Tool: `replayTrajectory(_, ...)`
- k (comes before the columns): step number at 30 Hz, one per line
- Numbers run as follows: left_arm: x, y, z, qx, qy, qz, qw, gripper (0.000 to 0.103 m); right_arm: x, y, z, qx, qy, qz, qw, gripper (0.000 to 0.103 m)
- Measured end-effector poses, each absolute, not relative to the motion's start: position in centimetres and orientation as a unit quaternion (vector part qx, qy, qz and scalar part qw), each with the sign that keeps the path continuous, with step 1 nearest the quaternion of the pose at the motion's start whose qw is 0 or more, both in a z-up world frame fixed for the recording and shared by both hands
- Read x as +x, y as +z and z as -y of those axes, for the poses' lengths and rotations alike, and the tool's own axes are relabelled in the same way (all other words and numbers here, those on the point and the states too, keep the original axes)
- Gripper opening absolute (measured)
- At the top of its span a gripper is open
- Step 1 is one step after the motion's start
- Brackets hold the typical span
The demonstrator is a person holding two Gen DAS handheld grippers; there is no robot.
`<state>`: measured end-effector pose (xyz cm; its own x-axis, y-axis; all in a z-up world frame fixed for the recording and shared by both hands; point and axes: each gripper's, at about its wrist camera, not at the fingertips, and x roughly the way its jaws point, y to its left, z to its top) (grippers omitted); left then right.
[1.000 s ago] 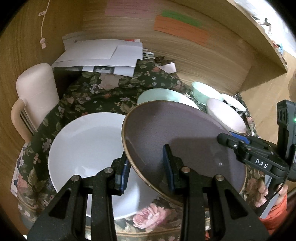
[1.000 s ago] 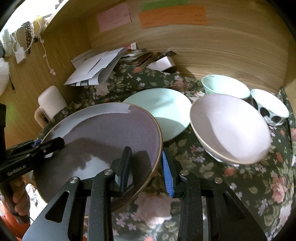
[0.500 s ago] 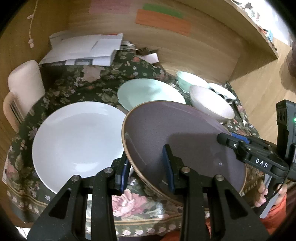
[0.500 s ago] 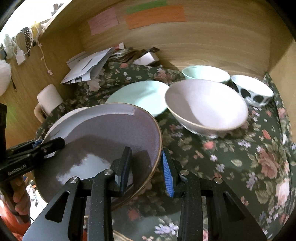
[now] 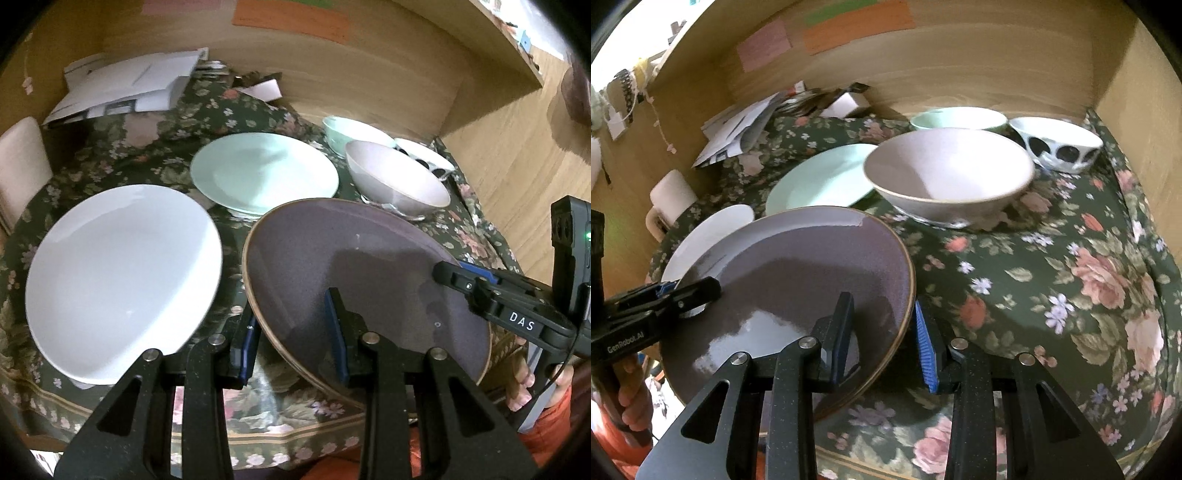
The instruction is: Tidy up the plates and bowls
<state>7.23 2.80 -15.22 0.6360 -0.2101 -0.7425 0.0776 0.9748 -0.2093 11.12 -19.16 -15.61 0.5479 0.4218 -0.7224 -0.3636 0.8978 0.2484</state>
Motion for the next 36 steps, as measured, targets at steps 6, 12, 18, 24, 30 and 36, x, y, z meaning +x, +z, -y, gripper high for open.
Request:
replayTrajectory(6,8.1,-15.9,-1.3,-0.070,-0.092,-0.429,0.896,0.033,11.3,-16.3,20.5,0.045,0.207,-0.428,0.879,0.030)
replayTrajectory(12,9.1,-16.7,-0.6,-0.069,-0.095,-0.441,0.890,0.034,11.8,-17.0,21.4,0.047,0.198,-0.436,0.877,0.030)
replayTrajectory(18,9.8,-17.4,-0.6,-0.072,-0.094,-0.449,0.885,0.035,12.3,-17.4,21.6,0.048,0.198,-0.441,0.874,0.030)
replayTrajectory(24,10.0,-17.6,-0.7,-0.076,-0.094,-0.452,0.884,0.035,12.7,-17.6,21.4,0.043,0.199,-0.441,0.874,0.030)
replayTrajectory(30,10.1,-17.9,-0.9,-0.071,-0.094,-0.458,0.881,0.036,12.7,-17.6,21.3,0.037,0.202,-0.440,0.874,0.031)
replayTrajectory(36,9.7,-16.9,-1.3,-0.058,-0.077,-0.441,0.892,0.037,12.8,-16.9,21.5,0.033,0.191,-0.435,0.879,0.032)
